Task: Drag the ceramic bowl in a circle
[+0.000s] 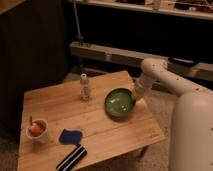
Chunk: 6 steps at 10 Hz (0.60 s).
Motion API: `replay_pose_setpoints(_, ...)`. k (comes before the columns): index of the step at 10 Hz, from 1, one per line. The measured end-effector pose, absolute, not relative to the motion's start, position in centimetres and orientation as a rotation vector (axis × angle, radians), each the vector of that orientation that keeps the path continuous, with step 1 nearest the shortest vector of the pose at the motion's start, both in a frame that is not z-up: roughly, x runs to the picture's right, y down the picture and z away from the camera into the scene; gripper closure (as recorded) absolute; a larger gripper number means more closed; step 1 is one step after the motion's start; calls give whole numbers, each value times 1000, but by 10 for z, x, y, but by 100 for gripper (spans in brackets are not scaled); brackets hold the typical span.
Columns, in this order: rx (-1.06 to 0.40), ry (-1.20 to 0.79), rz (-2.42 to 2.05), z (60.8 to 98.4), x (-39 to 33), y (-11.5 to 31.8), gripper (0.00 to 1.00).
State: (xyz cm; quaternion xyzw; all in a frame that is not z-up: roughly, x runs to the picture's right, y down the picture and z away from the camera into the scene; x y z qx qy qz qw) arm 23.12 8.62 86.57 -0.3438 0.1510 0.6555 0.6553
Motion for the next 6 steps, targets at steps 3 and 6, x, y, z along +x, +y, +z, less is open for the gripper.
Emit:
replay_pose_setpoints(3, -843, 305, 1454, 823, 233, 133, 88)
replay_pose_setpoints(6, -880, 271, 1347, 784, 194, 175, 88)
